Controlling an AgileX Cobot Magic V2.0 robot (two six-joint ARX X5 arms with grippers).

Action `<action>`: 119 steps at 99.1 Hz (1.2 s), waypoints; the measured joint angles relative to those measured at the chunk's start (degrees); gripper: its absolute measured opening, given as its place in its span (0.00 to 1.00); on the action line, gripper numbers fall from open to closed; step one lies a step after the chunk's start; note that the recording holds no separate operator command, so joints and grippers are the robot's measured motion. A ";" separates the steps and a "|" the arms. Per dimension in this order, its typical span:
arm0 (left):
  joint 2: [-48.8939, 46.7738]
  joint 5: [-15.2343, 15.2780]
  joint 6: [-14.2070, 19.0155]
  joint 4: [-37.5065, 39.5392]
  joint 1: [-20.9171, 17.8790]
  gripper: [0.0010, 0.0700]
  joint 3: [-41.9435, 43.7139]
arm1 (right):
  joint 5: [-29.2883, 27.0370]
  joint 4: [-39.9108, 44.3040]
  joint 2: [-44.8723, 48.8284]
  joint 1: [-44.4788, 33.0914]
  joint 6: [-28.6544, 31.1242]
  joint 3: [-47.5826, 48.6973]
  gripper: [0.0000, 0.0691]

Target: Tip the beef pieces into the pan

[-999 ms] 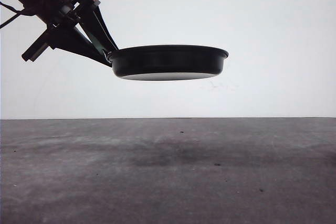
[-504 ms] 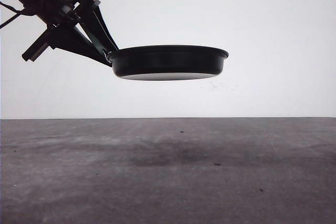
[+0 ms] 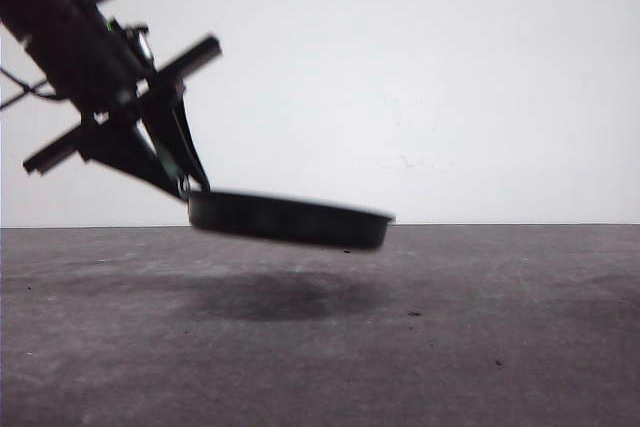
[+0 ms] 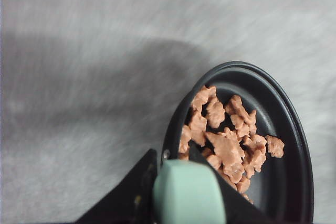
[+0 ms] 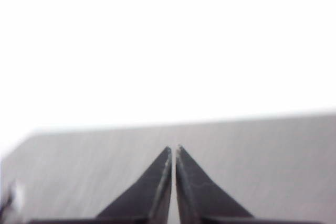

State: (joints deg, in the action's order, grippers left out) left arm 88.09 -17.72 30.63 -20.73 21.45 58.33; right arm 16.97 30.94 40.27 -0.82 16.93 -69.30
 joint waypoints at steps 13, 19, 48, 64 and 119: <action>3.15 0.20 -0.61 -0.09 0.07 0.07 0.00 | -0.76 4.17 -0.92 -0.02 0.11 0.17 0.01; 4.13 0.48 -0.70 -0.33 0.04 0.07 0.00 | -0.74 7.74 -0.83 0.02 0.07 0.42 0.01; 4.39 2.27 -0.85 -3.74 0.02 0.32 0.17 | -0.76 14.71 -0.48 0.02 0.04 0.59 0.01; 4.52 2.40 -0.94 -4.57 0.04 0.80 0.17 | -0.74 14.69 -0.55 0.02 0.04 0.59 0.01; -23.91 11.78 -3.32 -6.75 -8.90 0.99 0.15 | -0.76 11.72 -0.20 0.02 -0.28 0.59 0.01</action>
State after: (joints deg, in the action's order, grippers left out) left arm 64.18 -5.93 27.31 -27.49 12.56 58.48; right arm 16.21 42.65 40.07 -0.80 16.64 -68.71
